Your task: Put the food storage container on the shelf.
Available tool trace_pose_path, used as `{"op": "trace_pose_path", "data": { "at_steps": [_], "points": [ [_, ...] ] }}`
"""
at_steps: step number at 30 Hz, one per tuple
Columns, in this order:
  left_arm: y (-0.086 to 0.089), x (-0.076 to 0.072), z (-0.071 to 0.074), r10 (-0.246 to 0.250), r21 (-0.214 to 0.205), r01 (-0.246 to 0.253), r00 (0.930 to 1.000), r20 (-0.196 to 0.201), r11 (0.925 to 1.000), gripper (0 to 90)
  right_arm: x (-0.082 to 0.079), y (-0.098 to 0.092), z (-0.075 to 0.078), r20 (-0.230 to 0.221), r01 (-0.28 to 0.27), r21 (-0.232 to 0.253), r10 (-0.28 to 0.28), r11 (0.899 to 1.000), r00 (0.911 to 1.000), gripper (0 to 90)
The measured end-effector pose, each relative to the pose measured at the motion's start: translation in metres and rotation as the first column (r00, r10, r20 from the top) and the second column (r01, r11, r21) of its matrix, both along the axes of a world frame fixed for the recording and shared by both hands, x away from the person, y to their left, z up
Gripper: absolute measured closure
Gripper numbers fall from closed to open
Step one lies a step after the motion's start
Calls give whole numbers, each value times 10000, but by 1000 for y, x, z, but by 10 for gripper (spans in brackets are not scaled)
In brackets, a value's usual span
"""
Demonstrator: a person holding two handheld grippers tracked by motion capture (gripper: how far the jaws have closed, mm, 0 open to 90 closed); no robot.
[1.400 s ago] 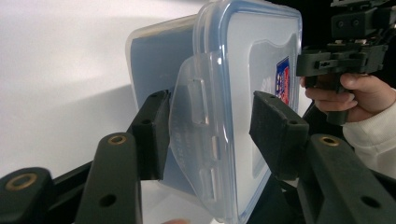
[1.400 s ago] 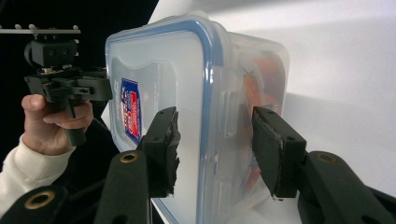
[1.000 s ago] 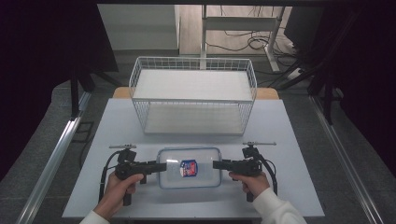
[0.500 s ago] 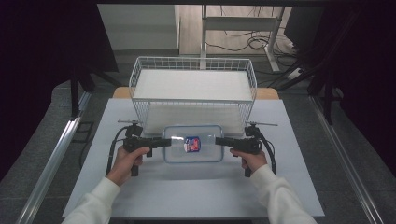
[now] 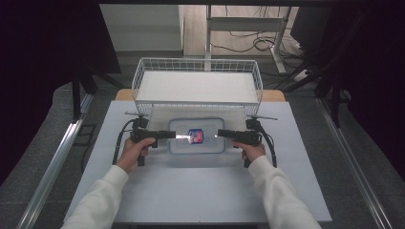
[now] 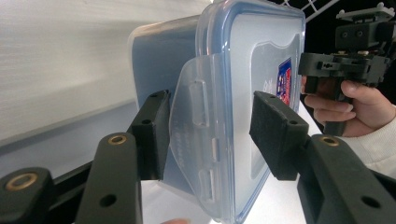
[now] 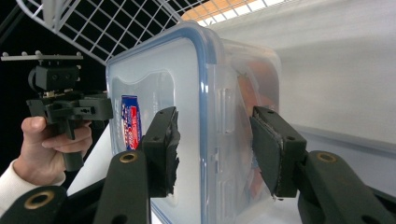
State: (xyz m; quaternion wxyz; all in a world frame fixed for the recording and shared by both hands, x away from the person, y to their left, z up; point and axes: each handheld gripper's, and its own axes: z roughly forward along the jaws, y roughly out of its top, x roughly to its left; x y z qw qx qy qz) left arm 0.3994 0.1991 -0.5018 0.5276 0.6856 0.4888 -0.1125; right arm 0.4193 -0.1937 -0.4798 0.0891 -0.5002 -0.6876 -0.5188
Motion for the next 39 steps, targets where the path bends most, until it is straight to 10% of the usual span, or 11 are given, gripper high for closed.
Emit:
{"op": "trace_pose_path", "data": {
  "at_steps": [39],
  "points": [
    [-5, 19, -16, 1240, -333, -1263, 9902, -636, 9914, 473, 16, 4, -17, -992, 1427, 25, -1417, 9898, 9849, 497]
  ]
}}
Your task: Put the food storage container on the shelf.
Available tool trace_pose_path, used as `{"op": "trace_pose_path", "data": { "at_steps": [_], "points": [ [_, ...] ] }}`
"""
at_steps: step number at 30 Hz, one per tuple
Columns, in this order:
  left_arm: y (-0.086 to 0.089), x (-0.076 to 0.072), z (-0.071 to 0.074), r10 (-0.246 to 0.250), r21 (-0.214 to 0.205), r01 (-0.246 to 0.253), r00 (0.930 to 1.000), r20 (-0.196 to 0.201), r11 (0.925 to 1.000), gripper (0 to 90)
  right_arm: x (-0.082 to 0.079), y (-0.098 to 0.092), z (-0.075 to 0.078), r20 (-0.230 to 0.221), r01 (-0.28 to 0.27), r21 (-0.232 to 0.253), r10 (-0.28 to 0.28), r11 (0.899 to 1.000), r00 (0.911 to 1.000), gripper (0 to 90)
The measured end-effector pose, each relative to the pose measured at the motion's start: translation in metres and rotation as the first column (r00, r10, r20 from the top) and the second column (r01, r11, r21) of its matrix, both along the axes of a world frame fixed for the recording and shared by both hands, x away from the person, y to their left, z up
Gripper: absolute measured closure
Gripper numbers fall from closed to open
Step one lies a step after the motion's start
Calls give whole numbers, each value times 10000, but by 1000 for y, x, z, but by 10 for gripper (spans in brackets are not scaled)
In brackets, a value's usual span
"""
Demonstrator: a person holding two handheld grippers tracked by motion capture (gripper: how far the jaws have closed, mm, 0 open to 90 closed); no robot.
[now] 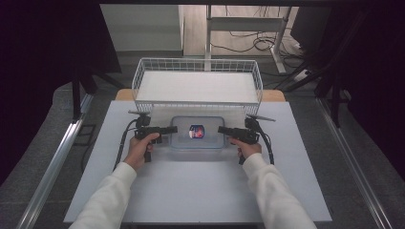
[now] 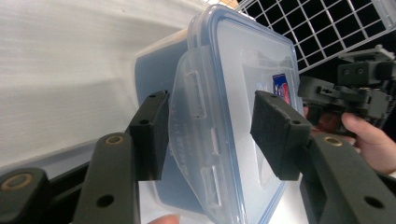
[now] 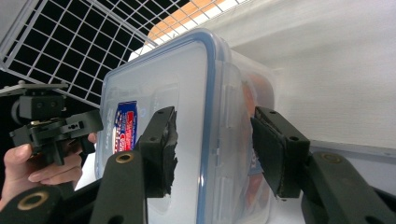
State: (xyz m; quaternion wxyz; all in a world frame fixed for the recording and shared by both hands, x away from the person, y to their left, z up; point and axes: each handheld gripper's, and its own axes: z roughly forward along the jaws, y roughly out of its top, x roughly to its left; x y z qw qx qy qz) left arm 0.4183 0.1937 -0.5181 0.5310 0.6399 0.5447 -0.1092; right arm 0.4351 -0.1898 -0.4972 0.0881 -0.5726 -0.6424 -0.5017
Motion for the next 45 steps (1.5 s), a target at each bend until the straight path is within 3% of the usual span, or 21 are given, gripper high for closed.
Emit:
{"op": "trace_pose_path", "data": {
  "at_steps": [4, 8, 9, 13, 14, 15, 16, 18, 19, 20, 21, 22, 24, 27, 28, 29, 32, 33, 35, 39, 45],
  "points": [
    [-1, -7, 10, 178, 531, -202, 9988, 450, 9984, 386, -6, 1, 7, 712, 337, -621, -293, 9975, 9970, 393],
    [0, -19, 21, -24, 1014, -80, 9948, 1021, 9948, 351, -15, 0, 16, 802, 418, -1078, -332, 9933, 9962, 365],
    [-1, -30, 28, -159, 1500, -63, 9891, 1462, 9887, 335, -26, -1, 25, 1343, 284, -1804, -40, 9832, 9909, 349],
    [-2, -49, 35, -349, 2045, -43, 9816, 1877, 9789, 311, -39, -3, 34, 2008, 100, -2386, 393, 9711, 9788, 341],
    [-4, -63, 40, -608, 2638, -19, 9715, 2293, 9646, 302, -50, -5, 39, 2314, -122, -2705, 773, 9627, 9698, 340],
    [-4, -63, 40, -608, 2638, -19, 9715, 2293, 9646, 301, -54, -5, 41, 2419, -177, -2837, 894, 9588, 9662, 341],
    [-6, -79, 43, -858, 3026, 40, 9624, 2576, 9531, 295, -59, -6, 42, 2552, -243, -3051, 1064, 9520, 9610, 347],
    [-6, -87, 44, -934, 3027, 89, 9595, 2658, 9530, 288, -64, -6, 44, 2725, -337, -3291, 1291, 9437, 9535, 359],
    [-5, -95, 44, -966, 2976, 128, 9584, 2686, 9546, 287, -75, -6, 46, 3047, -560, -3856, 1844, 9210, 9344, 389],
    [-5, -110, 44, -1070, 3109, 178, 9562, 2723, 9503, 282, -81, -5, 46, 3138, -665, -4117, 2099, 9089, 9260, 403],
    [-5, -110, 44, -1070, 3109, 178, 9562, 2723, 9503, 281, -81, -5, 46, 3138, -665, -4117, 2099, 9089, 9260, 403],
    [-5, -120, 43, -1102, 3154, 187, 9552, 2748, 9488, 281, -87, -4, 46, 3205, -786, -4355, 2360, 8967, 9174, 419],
    [-3, -138, 40, -1123, 3154, 211, 9552, 2739, 9487, 278, -103, 1, 41, 3344, -1224, -4730, 3063, 8725, 8912, 474],
    [-2, -148, 40, -1238, 3456, 222, 9535, 2749, 9381, 272, -109, 5, 35, 3335, -1438, -4880, 3361, 8609, 8808, 511],
    [-1, -157, 40, -1328, 3475, 305, 9523, 2747, 9372, 268, -114, 12, 31, 3185, -1706, -5184, 3743, 8380, 8709, 570],
    [-1, -161, 39, -1434, 3478, 413, 9511, 2735, 9367, 265, -116, 15, 29, 3110, -1903, -5301, 3983, 8263, 8629, 596],
    [0, -173, 36, -1551, 3711, 471, 9511, 2671, 9274, 261, -122, 25, 24, 2996, -2315, -5629, 4569, 7934, 8375, 735],
    [0, -173, 36, -1551, 3711, 471, 9511, 2671, 9274, 262, -122, 25, 24, 2996, -2315, -5629, 4569, 7934, 8375, 735],
    [0, -182, 31, -1675, 4042, 518, 9519, 2566, 9132, 263, -122, 34, 17, 2772, -2620, -5959, 5006, 7591, 8201, 837],
    [-1, -188, 30, -1727, 4128, 544, 9513, 2552, 9092, 262, -119, 41, 12, 2674, -2664, -6145, 5137, 7426, 8152, 880],
    [-5, -196, 27, -2003, 4598, 621, 9451, 2582, 8859, 271, -112, 58, 4, 2501, -2704, -6375, 5257, 7215, 8131, 887]
  ]
}}
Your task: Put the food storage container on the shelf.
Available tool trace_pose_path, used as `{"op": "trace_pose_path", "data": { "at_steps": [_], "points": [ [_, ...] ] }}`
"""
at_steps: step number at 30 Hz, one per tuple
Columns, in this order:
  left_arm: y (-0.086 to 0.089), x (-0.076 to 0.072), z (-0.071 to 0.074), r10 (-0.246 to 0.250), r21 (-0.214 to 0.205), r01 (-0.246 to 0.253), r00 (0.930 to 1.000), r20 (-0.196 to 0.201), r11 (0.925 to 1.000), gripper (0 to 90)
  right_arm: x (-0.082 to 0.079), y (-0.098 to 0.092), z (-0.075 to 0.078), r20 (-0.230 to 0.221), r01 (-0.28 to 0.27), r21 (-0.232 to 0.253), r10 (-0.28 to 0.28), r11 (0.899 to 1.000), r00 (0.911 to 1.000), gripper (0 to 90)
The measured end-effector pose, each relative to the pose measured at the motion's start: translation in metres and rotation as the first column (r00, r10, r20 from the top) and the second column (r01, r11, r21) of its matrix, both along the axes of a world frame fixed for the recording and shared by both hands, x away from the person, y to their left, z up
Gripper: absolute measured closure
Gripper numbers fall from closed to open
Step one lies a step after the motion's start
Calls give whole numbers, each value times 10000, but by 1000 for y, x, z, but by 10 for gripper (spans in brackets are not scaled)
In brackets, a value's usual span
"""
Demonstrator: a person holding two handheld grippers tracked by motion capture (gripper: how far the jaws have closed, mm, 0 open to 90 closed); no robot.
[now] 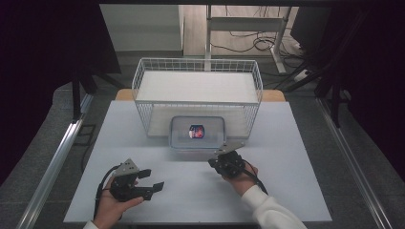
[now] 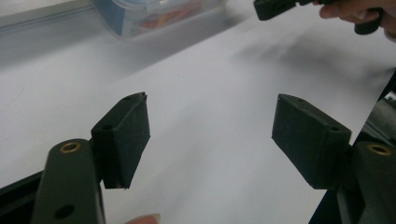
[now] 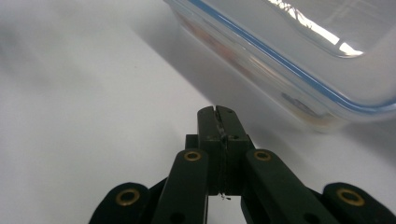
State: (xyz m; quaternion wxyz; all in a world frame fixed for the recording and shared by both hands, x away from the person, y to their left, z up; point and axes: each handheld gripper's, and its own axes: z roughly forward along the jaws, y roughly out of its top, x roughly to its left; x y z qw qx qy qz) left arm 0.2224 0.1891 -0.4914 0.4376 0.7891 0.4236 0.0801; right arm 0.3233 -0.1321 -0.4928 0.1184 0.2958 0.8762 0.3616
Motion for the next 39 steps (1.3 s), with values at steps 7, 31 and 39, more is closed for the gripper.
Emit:
{"op": "trace_pose_path", "data": {
  "at_steps": [7, 31, 39],
  "points": [
    [-1, 1, -2, -47, 69, 48, 10000, -44, 10000, 271, 16, 23, -13, -108, -17, -260, 14, 9997, 9999, 887],
    [9, 3, 1, 50, -239, -51, 10000, -18, 9997, 272, 49, 44, -5, 328, 1170, 834, -1200, 9896, 9922, 889],
    [12, 10, 0, -81, -277, 78, 9999, -128, 9996, 272, 75, 43, -5, -48, 1651, 971, -1654, 9815, 9862, 890]
  ]
}}
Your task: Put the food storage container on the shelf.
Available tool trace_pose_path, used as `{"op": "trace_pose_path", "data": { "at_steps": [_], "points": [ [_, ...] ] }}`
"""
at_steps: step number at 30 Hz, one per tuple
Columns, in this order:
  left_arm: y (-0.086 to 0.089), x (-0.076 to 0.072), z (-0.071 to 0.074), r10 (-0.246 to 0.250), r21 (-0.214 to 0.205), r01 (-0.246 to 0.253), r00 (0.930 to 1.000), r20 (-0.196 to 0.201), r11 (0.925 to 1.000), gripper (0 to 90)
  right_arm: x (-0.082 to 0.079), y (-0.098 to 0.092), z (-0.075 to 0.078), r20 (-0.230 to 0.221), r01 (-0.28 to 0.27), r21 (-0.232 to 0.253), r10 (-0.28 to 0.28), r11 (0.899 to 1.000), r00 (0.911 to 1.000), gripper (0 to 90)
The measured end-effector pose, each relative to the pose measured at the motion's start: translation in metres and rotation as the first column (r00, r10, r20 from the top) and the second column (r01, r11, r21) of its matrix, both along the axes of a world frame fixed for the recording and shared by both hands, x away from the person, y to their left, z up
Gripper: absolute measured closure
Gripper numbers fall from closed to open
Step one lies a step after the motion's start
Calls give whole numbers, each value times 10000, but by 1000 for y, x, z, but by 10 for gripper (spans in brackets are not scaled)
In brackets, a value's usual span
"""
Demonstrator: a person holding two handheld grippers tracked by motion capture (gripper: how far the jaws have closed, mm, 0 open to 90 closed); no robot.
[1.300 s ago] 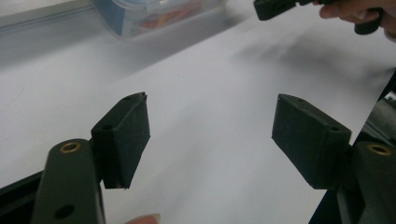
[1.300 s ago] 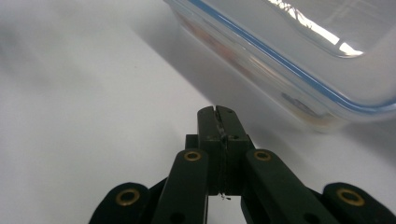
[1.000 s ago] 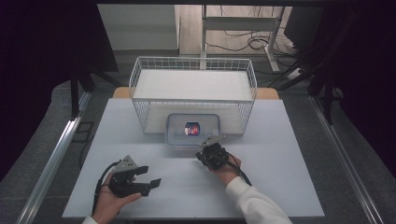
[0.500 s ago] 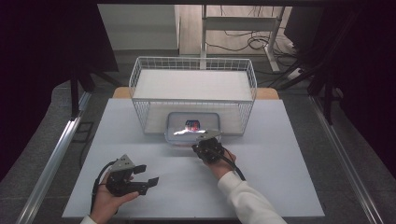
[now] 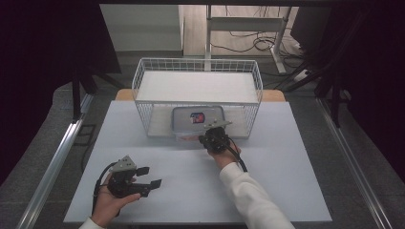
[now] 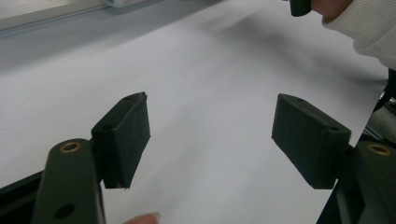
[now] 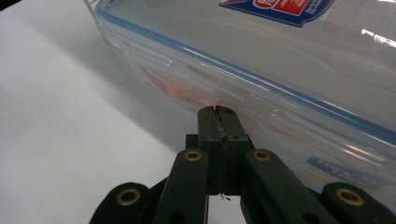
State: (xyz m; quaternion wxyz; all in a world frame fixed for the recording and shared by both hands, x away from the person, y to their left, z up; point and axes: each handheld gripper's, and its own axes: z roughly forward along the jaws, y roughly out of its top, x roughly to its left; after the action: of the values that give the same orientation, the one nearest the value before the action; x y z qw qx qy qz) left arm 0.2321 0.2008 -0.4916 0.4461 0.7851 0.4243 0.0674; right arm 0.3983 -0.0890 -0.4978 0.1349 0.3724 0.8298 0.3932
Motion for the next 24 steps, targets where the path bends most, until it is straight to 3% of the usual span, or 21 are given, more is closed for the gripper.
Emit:
{"op": "trace_pose_path", "data": {
  "at_steps": [14, 24],
  "points": [
    [-2, 5, -2, -36, 53, 36, 10000, -28, 10000, 275, 23, 12, -3, 205, 220, 206, -224, 9995, 9995, 890],
    [-4, 3, -2, -39, 137, 39, 10000, -6, 9999, 274, 22, 9, -2, 160, 290, 284, -295, 9992, 9994, 890]
  ]
}}
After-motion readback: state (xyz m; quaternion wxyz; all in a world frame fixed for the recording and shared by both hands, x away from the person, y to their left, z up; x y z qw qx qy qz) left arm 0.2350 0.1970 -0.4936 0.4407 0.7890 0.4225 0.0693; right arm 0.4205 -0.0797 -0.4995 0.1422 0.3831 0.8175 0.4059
